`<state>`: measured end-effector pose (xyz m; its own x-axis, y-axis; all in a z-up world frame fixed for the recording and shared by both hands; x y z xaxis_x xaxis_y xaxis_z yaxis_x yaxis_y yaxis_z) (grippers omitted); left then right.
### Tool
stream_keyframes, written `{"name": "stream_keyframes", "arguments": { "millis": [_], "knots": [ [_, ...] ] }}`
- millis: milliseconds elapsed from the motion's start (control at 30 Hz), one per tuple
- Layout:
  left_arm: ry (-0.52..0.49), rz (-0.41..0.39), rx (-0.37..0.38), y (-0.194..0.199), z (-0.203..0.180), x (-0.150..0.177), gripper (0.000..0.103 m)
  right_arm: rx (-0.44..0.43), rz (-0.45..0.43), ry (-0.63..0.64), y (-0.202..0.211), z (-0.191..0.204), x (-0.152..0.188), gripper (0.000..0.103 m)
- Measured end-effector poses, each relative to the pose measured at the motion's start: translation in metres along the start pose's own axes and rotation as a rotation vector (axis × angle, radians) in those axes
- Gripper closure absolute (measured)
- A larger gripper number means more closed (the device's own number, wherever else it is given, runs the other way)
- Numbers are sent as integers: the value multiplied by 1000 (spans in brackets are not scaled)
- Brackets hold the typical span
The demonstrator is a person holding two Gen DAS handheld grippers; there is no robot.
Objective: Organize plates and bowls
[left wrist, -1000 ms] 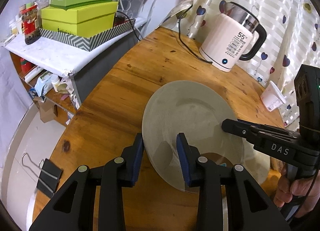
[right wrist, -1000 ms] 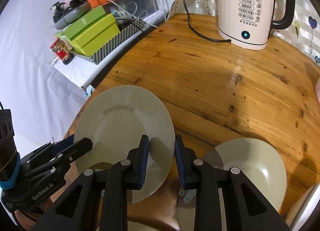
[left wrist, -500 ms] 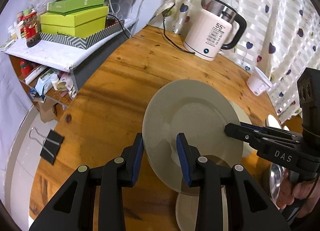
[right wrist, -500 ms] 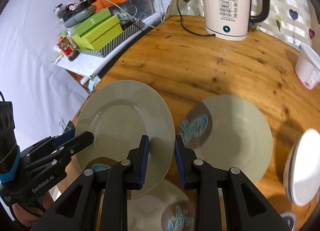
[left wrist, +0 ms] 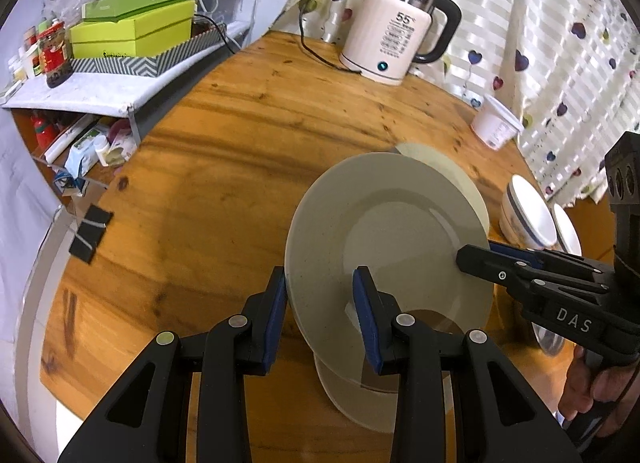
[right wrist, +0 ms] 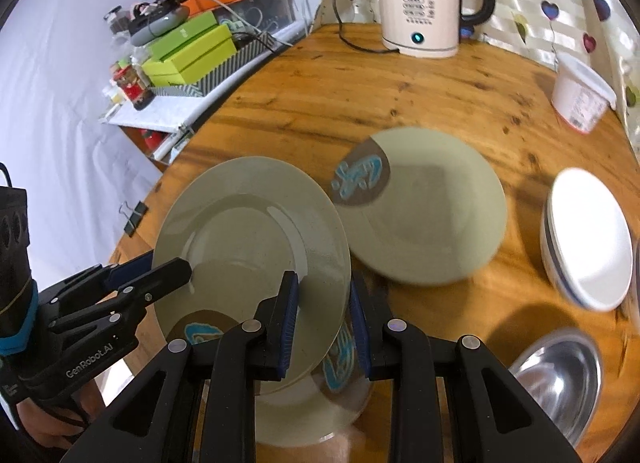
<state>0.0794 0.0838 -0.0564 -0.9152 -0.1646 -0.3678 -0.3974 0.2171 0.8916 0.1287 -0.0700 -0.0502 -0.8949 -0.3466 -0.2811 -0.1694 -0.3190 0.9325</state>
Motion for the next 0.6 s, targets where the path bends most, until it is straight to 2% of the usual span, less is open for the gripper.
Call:
{"name": "stream_keyframes", "arguments": {
  "millis": [367, 600],
  "knots": [
    [-21, 56, -10, -13, -9, 28, 68, -5, 47, -35, -14, -10, 38, 78],
    [-25, 75, -20, -20, -10, 35, 68, 1, 60, -37, -19, -12, 46, 78]
  ]
}}
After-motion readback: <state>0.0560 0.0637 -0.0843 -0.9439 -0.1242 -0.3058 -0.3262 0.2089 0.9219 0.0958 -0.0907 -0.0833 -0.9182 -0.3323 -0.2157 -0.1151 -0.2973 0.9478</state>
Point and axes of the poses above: each gripper's, at about its wrist camera, not at the fingertips, and y roughly against the way its jaws point, z to its left, x to its underside, the point moved 5 cm from there along -y, roughly the way its jaws point, and after that the axes turned 12 degrees about z, right-handed, at the moved point
